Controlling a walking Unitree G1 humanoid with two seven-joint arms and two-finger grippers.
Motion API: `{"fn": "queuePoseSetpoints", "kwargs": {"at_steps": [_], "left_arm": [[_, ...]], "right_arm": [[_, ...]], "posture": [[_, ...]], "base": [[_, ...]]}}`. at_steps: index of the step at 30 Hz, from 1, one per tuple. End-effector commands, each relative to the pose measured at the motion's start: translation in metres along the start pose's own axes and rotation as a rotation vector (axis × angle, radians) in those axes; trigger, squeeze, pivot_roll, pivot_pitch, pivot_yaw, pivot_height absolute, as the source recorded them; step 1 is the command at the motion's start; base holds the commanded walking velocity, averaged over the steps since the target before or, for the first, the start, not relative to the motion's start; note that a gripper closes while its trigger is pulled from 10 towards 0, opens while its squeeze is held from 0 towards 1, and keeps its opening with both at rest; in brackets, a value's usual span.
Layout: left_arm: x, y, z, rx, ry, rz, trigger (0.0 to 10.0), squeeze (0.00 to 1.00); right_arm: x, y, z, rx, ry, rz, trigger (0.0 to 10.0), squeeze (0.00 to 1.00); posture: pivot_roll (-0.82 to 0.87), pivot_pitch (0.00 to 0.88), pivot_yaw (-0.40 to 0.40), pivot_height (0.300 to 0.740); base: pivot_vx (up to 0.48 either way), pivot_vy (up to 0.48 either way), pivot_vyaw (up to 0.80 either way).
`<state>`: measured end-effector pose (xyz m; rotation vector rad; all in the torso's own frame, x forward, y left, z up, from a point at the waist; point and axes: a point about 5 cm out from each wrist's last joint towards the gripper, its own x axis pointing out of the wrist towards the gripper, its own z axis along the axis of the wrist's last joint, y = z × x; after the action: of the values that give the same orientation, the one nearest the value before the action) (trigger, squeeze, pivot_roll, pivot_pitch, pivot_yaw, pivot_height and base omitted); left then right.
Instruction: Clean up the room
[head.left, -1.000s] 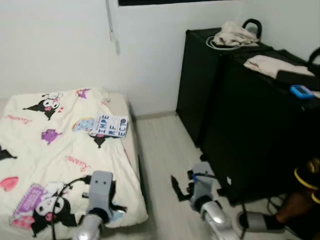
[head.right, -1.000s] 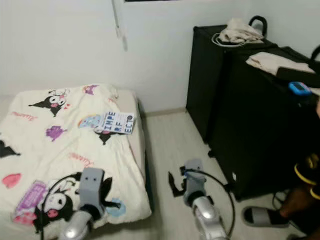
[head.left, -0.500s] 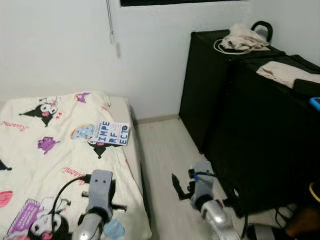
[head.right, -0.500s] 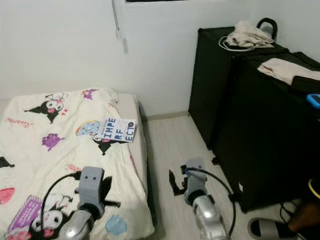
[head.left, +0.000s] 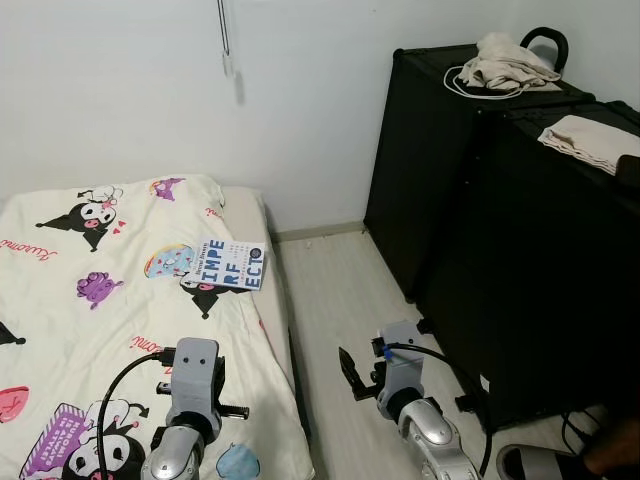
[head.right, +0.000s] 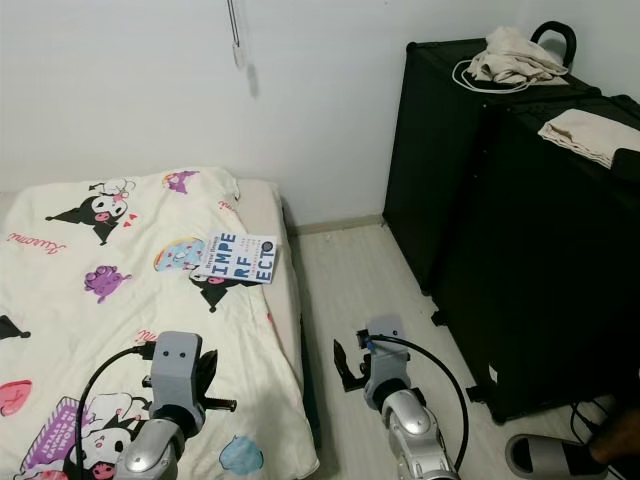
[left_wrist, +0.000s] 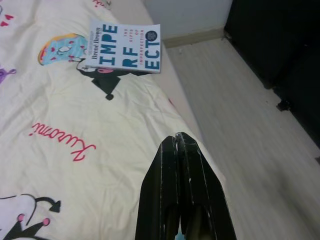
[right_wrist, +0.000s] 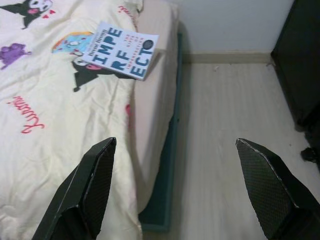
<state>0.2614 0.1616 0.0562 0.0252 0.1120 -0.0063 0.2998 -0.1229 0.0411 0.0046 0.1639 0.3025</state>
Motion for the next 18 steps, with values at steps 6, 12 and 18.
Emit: {"fn": "queuePoseSetpoints", "kwargs": {"at_steps": [6,12,18], "left_arm": [[-0.0039,0.0004,-0.0057,0.007,0.021,0.000,10.0,0.00],[-0.0041,-0.0003,-0.0048,0.017,0.014,-0.004,10.0,0.00],[-0.0042,-0.0004,-0.0046,0.018,0.013,-0.004,10.0,0.00]], "right_arm": [[-0.0037,-0.0017,-0.0073,0.015,0.030,-0.015,10.0,0.00],[-0.0040,-0.0017,-0.0077,0.016,0.031,-0.016,10.0,0.00],[-0.0041,-0.0017,-0.0078,0.017,0.031,-0.018,10.0,0.00]], "posture": [[0.05,0.155,0.004,0.740],[0.05,0.155,0.004,0.740],[0.05,0.156,0.006,0.740]], "base": [[0.000,0.000,0.00],[0.000,0.000,0.00],[0.000,-0.105,0.00]]}}
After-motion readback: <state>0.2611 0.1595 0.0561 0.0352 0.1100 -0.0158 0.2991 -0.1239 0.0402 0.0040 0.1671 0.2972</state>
